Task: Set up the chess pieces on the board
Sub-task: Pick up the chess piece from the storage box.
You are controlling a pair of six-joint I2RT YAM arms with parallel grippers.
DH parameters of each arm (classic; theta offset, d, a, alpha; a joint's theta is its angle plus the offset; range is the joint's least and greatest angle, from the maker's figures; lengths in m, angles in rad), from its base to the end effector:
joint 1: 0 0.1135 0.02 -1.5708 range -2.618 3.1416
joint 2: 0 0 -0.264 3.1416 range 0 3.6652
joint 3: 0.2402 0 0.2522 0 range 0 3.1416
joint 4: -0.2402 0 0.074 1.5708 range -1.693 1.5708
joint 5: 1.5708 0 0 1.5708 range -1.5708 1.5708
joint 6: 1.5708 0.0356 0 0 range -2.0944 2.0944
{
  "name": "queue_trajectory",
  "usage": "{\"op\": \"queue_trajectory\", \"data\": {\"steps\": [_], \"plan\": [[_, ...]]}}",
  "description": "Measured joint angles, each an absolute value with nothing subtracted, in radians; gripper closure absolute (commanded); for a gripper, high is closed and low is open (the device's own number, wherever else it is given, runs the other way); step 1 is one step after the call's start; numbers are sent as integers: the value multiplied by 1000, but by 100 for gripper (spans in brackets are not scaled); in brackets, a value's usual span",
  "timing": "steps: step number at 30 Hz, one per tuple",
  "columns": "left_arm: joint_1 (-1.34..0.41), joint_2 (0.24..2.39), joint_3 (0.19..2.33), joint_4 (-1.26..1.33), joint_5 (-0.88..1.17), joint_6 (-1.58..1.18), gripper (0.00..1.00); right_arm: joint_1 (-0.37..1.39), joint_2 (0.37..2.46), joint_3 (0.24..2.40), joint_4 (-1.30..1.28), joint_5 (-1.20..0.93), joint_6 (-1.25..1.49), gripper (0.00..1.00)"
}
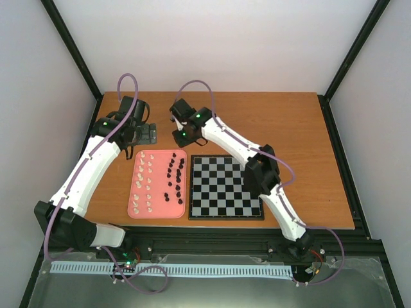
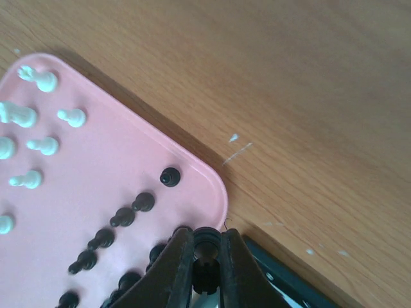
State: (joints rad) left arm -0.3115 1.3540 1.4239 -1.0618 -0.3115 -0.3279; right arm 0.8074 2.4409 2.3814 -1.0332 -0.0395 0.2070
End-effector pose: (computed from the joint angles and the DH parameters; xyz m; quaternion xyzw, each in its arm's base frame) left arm 0.2531 -0.0700 0.3580 -0.0520 0.9464 0.0525 0.3144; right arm 0.3587 0.3769 0.2318 -0.2917 0.9266 0.1318 0.1976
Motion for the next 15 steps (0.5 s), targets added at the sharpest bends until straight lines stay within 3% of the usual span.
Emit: {"op": "queue_trajectory", "data": {"steps": [5,15], "plan": [[-311,1354,1424,-1062,-311,-328,0,799,2275,2247,-1008,36,212,97],[-311,1354,1424,-1061,-297,-328,0,613,1965,1577,-896,152,275,97]]}}
